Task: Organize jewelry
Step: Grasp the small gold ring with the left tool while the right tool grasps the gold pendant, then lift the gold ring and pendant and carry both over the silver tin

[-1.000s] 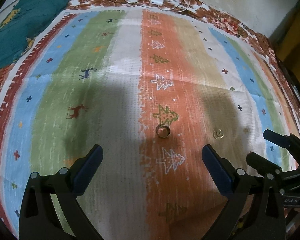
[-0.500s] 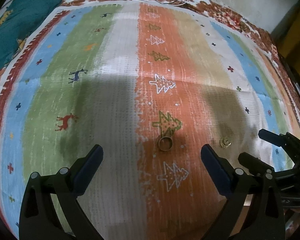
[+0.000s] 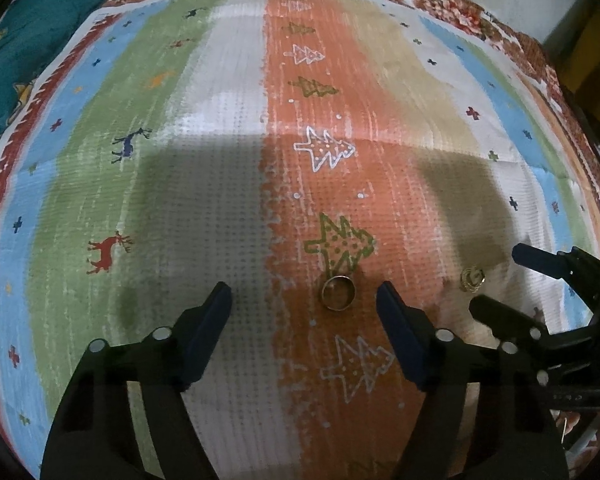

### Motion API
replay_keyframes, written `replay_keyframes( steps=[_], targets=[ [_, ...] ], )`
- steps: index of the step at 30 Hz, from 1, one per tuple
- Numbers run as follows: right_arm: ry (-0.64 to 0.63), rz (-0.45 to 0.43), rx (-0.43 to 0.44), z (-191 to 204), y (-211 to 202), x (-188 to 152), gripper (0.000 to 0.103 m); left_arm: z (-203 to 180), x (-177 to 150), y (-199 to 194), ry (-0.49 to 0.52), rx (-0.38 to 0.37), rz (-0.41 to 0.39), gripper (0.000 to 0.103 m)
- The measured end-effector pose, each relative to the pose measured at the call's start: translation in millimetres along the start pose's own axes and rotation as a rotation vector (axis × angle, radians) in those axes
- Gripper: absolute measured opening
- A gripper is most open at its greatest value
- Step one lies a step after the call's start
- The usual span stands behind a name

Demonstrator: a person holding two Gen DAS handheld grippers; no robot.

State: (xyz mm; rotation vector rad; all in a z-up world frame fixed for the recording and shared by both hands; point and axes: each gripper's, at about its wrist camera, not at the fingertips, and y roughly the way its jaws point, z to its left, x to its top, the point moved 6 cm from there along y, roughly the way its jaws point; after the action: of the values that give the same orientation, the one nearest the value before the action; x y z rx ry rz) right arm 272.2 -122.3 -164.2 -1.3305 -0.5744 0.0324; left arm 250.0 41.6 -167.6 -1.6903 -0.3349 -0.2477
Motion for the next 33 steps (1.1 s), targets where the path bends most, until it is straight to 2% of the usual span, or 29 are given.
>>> replay_keyframes(
  steps=[6, 7, 8, 10, 15, 17, 18, 25, 33],
  targets=[
    [-0.015, 0.008, -0.014, -3, 7, -1, 0.068, -1, 3, 2, 0.012, 0.015, -0.011, 0.062],
    [-0.016, 0.008, -0.016, -3, 7, -1, 0.063, -1, 3, 2, 0.019, 0.026, -0.01, 0.06],
    [-0.018, 0.008, -0.02, -4, 7, 0, 0.06, -1, 4, 3, 0.024, 0.034, -0.009, 0.055],
    [-0.018, 0.009, -0.019, -3, 7, 1, 0.044, -2, 4, 4, 0.031, 0.038, -0.01, 0.047],
    [-0.023, 0.013, -0.012, -2, 7, 0, 0.033, -3, 3, 3, 0.032, 0.021, 0.004, 0.032],
    [-0.019, 0.019, -0.006, -2, 7, -1, 0.026, -2, 2, 3, 0.025, 0.018, 0.01, 0.019],
    [-0.016, 0.024, 0.001, -1, 7, -1, 0.021, -2, 2, 3, 0.023, 0.018, 0.011, 0.019],
    [0.029, 0.036, 0.039, -5, 7, -4, 0.008, -2, 0, 1, 0.017, 0.009, 0.012, 0.018],
    [0.036, 0.03, 0.045, -4, -1, -5, 0.004, -3, 1, -11, 0.005, -0.006, -0.011, 0.018]
  ],
)
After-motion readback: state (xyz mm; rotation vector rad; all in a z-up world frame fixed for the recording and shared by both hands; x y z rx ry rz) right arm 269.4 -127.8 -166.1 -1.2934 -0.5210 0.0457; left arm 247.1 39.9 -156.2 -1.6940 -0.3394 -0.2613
